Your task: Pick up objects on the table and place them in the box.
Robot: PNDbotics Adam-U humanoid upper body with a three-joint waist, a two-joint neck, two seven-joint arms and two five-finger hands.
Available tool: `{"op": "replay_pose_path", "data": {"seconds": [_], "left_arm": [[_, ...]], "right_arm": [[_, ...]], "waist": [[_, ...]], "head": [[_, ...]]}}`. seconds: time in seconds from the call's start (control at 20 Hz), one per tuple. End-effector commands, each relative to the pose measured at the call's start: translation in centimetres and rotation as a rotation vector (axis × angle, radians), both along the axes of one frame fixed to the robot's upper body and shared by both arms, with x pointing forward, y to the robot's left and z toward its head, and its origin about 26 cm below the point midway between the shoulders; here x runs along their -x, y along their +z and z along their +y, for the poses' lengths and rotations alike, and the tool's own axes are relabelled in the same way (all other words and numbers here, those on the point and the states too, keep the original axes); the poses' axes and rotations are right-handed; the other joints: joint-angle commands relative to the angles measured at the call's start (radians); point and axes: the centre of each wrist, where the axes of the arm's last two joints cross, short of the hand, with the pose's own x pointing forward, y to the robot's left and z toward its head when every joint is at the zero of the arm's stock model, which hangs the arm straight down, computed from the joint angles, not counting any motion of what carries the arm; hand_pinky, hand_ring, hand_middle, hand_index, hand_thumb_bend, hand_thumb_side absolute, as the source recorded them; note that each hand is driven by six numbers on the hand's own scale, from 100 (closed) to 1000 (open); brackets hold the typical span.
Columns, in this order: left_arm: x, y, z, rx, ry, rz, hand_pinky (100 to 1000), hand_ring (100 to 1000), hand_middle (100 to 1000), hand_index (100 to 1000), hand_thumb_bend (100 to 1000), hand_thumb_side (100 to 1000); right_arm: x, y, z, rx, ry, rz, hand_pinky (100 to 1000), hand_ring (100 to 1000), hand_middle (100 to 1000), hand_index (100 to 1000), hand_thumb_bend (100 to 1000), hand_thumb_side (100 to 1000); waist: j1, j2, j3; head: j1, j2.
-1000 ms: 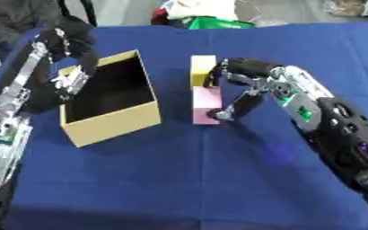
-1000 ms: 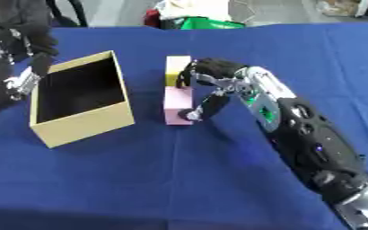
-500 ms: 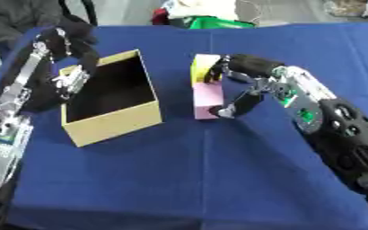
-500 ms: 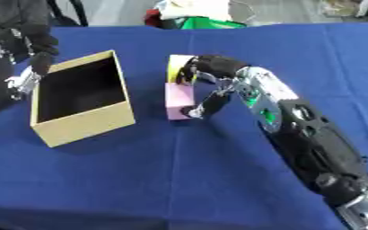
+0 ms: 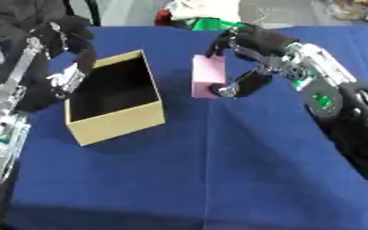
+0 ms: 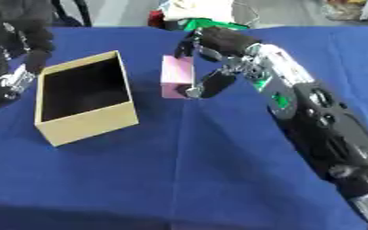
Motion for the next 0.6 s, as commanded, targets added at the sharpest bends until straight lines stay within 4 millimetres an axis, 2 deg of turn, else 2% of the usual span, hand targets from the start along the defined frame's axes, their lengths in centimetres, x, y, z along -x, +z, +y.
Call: {"op": "replay_pose_path", "data": {"seconds": [0.05, 0.1, 0.35, 0.6], "left_arm": [[0.4, 1.7, -0.6, 0.002, -0.032, -0.063, 654, 668, 666, 839, 327, 615], [0.4, 1.9, -0.9, 0.007, -0.043, -0.069, 654, 668, 666, 839, 327, 614], [0.5, 3.0, -2.8, 0.038, -0.119, -0.1, 656, 669, 667, 838, 330, 607], [0.5, 3.6, -4.3, 0.05, -0.19, -0.109, 656, 669, 667, 839, 329, 608]], "right_arm": [[0.3, 2.8, -0.2, -0.026, 0.0, -0.068, 832, 738, 516, 499, 269, 371], [0.3, 3.0, -0.1, -0.029, -0.002, -0.071, 832, 738, 516, 499, 291, 350], [-0.4, 3.7, 0.4, -0.048, -0.015, -0.08, 833, 738, 517, 501, 289, 352], [-1.7, 3.3, 0.9, -0.045, -0.046, -0.063, 836, 740, 519, 504, 286, 356]], "waist": [[0.001, -0.019, 0.016], [0.001, -0.019, 0.026], [0.007, -0.016, 0.087], [0.012, -0.01, 0.143]], "head": [[-0.018, 0.0], [-0.025, -0.001], [-0.082, -0.017], [-0.153, -0.034]]}}
